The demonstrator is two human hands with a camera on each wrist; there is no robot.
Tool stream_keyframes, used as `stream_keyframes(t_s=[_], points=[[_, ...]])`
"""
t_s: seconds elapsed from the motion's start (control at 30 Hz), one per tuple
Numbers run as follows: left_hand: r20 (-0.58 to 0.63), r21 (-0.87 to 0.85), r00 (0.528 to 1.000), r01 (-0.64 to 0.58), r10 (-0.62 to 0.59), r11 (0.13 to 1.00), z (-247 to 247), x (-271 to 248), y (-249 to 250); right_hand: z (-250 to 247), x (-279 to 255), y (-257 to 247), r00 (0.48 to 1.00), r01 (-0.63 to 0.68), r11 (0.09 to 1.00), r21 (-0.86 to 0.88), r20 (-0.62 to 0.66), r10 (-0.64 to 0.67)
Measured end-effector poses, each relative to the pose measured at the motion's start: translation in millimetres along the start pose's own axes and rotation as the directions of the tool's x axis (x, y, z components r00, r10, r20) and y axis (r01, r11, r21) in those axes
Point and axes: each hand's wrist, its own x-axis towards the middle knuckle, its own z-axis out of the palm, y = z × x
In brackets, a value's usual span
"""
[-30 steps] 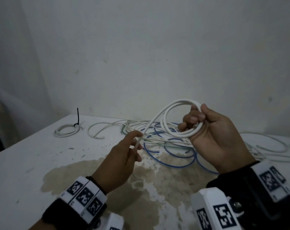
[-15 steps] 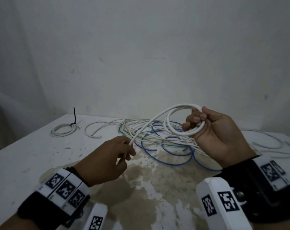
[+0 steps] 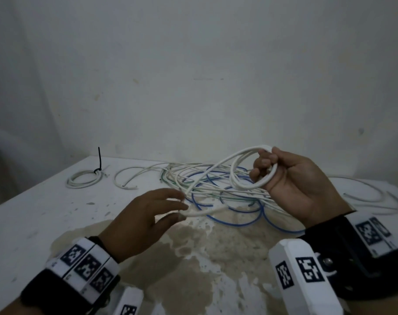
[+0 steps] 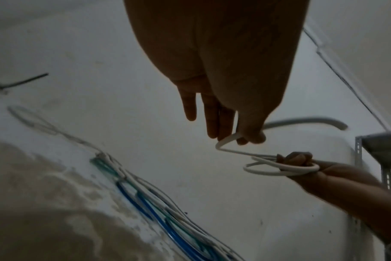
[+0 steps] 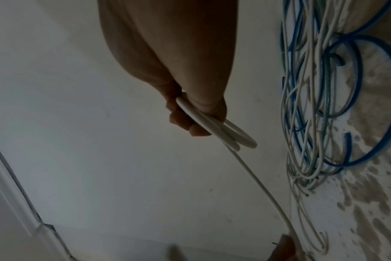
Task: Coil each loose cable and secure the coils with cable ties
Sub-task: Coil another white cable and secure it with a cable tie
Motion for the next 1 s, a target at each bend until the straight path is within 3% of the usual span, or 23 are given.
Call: stream_keyframes(t_s=[0.07, 0.13, 0.27, 0.43, 0.6, 0.83, 1.0], points=[[-0.126, -0.182, 0.982, 0.114, -0.138, 0.977, 4, -1, 12, -3, 2, 4, 0.999, 0.004, 0.999, -0.048, -0.043, -0.006], [-0.175, -0.269, 0.963, 0.156, -0.208, 0.95, 9, 0, 23, -2, 2, 13, 0.997, 0.001, 0.995, -0.103, -0.071, -0.008], [-0.152, -0.303, 0.97, 0.136, -0.189, 0.943, 23, 6, 40, 4, 0, 39, 0.999, 0.008, 0.977, -0.211, -0.041, -0.017], [-0.2, -0.155, 0.974, 0.077, -0.108, 0.985, 41, 10, 52, 19, -7, 63, 0.993, 0.087, 0.863, -0.498, -0.021, -0.112], [-0.227, -0.108, 0.965, 0.107, -0.129, 0.988, 47, 14, 63, 22, -15, 70, 0.993, 0.115, 0.766, -0.632, 0.041, -0.115], [-0.247, -0.132, 0.955, 0.135, -0.164, 0.982, 46, 23, 70, 14, -21, 84, 0.992, 0.128, 0.759, -0.638, 0.088, -0.093], [-0.243, -0.179, 0.956, 0.124, -0.166, 0.976, 46, 24, 70, 12, -26, 88, 0.994, 0.09, 0.834, -0.544, 0.095, -0.045]])
